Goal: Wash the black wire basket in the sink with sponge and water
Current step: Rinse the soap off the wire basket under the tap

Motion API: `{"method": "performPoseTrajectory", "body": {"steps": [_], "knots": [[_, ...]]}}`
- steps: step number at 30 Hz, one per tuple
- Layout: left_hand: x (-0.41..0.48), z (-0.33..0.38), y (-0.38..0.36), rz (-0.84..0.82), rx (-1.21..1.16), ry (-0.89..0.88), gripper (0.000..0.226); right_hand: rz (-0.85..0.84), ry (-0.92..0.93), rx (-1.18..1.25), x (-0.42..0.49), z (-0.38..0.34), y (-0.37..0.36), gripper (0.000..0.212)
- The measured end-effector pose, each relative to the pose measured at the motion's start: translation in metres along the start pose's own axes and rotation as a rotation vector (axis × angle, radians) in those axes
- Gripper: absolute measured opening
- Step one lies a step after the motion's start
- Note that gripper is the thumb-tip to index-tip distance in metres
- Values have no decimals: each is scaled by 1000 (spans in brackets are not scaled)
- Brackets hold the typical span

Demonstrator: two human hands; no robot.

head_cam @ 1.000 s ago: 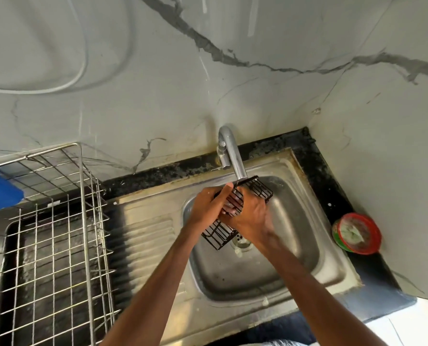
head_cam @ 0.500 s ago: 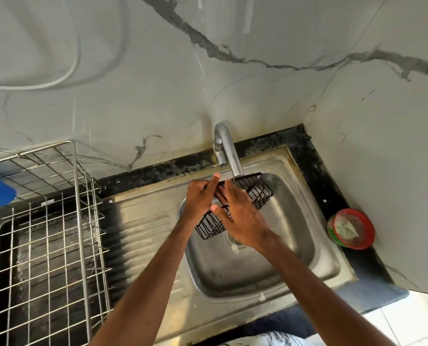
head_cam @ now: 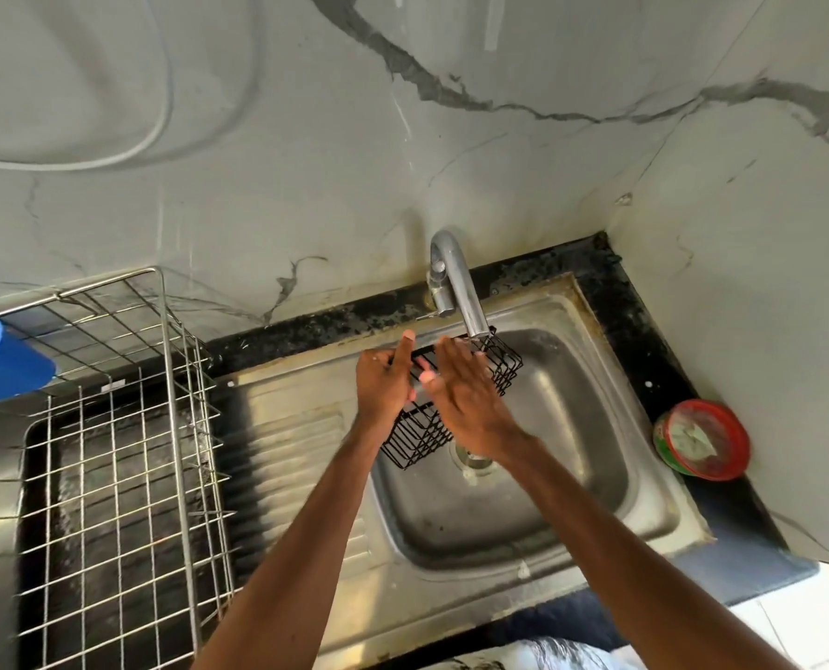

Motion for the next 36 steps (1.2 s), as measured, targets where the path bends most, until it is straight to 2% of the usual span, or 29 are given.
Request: {"method": "performPoseTrajectory", "body": {"steps": [3, 8, 13, 16, 19, 23, 25, 27, 29, 32, 34, 36], "knots": [[0, -6, 7, 58, -3, 62, 61, -28, 238, -9, -22, -28, -9, 79], [-6, -2, 9, 12, -32, 30, 56, 73, 378, -43, -20, 1, 0, 60], [-3, 3, 12, 35, -18, 41, 61, 115, 321, -303, -19, -8, 3, 63], [-6, 7, 15, -15, -11, 35, 62, 55, 282, -209, -15, -1, 8, 60], [-11, 12, 17, -86, -5, 58, 58, 38, 187, -103, -2, 23, 15, 67], [-15, 14, 25, -91, -7, 74, 54, -8, -108, 84, 15, 65, 28, 77], [-15, 10, 29, -57, -33, 93, 52, -41, -236, 68, 17, 69, 34, 82], [-15, 7, 32, -8, -50, 114, 53, -114, -190, -38, 13, 46, 30, 84], [-16, 6, 33, 22, -54, 112, 54, -155, 11, -165, -1, 6, 20, 94], [-16, 6, 35, 27, -79, 107, 52, -130, 184, -130, -16, -20, 6, 86], [-16, 5, 38, 19, -94, 99, 53, -88, 199, -151, -10, -12, 11, 84], [-16, 3, 43, 21, -93, 102, 53, -50, 116, -235, -1, 6, 25, 93]]}}
Point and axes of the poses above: each hand's wrist, its own x-axis towards the middle knuckle, its own y-axis out of the back of the hand, z = x × y, the point moved 2 cm from there along x, towards the middle knuckle, and after that the axes turned 3 degrees about z, right-handed, at the moved point
